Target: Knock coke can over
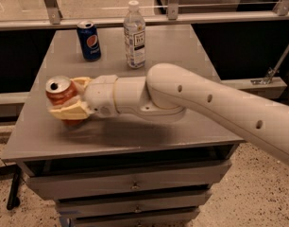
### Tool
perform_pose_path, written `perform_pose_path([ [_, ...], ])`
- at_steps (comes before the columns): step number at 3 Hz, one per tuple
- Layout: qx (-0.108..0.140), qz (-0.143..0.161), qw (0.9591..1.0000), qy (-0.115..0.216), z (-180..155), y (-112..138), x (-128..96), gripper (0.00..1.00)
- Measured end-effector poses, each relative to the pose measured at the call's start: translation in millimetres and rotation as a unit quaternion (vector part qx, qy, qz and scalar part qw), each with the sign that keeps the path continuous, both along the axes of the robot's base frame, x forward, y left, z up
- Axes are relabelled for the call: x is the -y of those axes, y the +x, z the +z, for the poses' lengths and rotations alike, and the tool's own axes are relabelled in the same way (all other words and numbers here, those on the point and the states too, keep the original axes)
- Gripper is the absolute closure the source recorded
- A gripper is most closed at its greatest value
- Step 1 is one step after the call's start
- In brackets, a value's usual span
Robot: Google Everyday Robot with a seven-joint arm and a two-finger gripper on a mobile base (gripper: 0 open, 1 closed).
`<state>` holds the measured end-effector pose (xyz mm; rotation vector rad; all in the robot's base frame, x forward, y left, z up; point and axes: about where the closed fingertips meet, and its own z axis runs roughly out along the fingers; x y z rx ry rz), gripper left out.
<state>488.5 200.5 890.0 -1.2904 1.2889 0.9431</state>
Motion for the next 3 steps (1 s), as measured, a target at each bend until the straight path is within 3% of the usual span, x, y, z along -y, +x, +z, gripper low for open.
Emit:
perform_pose_path([
  [1, -0.005, 0.003, 0.9986, -0.052, 11, 11, 35, 1.0],
  [2, -0.004, 0.016, 0.9915, -0.129, 26, 24, 68, 1.0],
  [3, -0.008, 0.027, 0.974, -0.225, 30, 33, 94, 1.0],
])
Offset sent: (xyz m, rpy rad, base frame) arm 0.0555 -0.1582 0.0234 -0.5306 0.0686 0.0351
